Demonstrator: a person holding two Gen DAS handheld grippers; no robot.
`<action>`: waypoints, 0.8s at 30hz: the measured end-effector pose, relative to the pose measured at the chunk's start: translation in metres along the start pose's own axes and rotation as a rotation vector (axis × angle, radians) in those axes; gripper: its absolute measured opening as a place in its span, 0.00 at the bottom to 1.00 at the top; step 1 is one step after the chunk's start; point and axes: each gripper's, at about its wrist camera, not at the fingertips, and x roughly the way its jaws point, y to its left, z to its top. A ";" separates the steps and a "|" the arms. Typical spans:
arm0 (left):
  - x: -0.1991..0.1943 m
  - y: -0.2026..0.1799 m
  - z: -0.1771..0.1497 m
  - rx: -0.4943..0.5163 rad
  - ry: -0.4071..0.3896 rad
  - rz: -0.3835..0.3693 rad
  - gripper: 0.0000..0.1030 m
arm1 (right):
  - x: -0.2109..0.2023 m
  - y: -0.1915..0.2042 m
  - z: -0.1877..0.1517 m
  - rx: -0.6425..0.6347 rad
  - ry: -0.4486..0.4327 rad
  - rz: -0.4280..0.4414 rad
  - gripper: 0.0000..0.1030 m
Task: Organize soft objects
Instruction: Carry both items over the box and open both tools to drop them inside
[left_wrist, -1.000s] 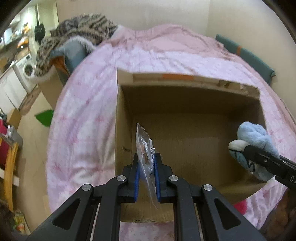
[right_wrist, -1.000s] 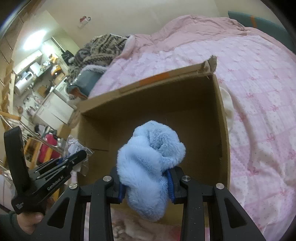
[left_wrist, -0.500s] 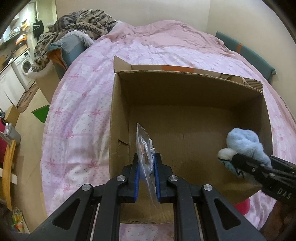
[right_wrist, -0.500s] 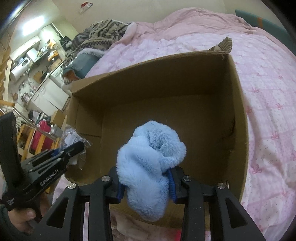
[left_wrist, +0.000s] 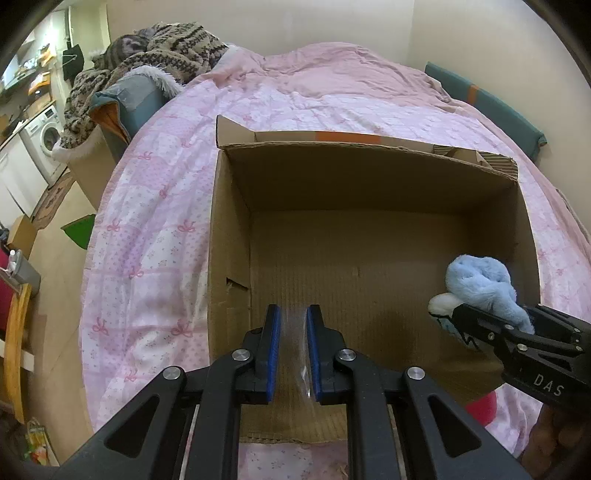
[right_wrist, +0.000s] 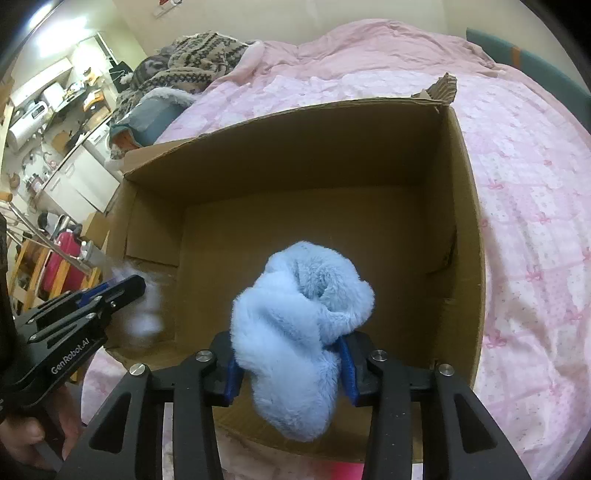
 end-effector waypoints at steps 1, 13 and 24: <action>0.000 0.000 0.000 0.003 -0.002 0.001 0.13 | 0.000 0.000 0.000 -0.001 -0.001 0.005 0.43; -0.017 -0.007 0.003 0.024 -0.064 -0.004 0.65 | -0.017 0.000 0.003 0.024 -0.094 0.052 0.68; -0.018 0.001 0.004 -0.018 -0.049 -0.007 0.66 | -0.028 -0.009 0.011 0.069 -0.149 0.042 0.89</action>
